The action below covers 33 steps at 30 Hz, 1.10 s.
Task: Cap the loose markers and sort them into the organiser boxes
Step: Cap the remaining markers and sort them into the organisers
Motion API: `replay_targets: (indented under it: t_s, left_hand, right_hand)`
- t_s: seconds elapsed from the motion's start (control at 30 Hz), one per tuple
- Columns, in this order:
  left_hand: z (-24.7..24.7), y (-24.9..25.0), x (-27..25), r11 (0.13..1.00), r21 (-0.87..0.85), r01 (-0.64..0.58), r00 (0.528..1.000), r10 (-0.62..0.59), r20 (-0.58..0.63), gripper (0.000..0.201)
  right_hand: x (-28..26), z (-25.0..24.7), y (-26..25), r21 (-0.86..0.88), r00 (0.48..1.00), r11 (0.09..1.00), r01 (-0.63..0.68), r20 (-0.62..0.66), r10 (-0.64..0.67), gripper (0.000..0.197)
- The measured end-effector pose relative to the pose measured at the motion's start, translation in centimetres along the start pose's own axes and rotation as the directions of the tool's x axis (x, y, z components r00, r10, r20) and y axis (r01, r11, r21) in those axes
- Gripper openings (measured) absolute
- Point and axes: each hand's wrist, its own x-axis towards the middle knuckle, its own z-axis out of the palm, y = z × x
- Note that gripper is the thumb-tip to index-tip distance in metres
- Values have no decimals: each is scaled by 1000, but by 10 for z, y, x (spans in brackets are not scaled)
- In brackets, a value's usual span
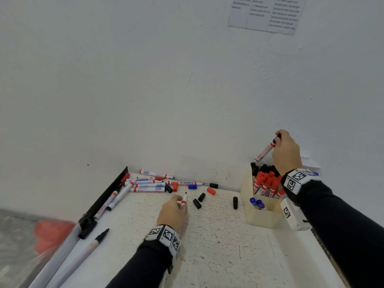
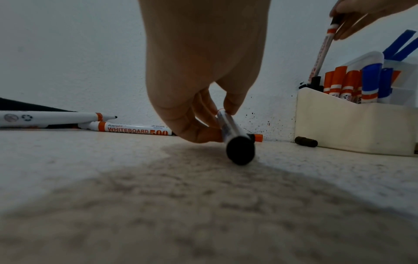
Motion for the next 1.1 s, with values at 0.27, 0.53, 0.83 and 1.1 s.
replay_targets:
  t_s: [0.27,0.53,0.83,1.1]
  left_hand:
    - [5,-1,0,999,12,50,999,-51,20,32]
    - [11,1,-2,999,26,40,999,-40,17,32]
    - [10,0,0,999,32,35,999,-35,-2,31]
    - [12,-1,1,999,29,43,999,-43,5,29]
  right_hand:
    - [-9,15,26,-236,978,972,-15,197,63,28]
    - [-17,30,35,-420,886,906,45,436,158,29]
    - [-24,41,32,-354,738,913,205,668,94,45]
    - [-32,46,31,-511,789,844,161,581,201,52]
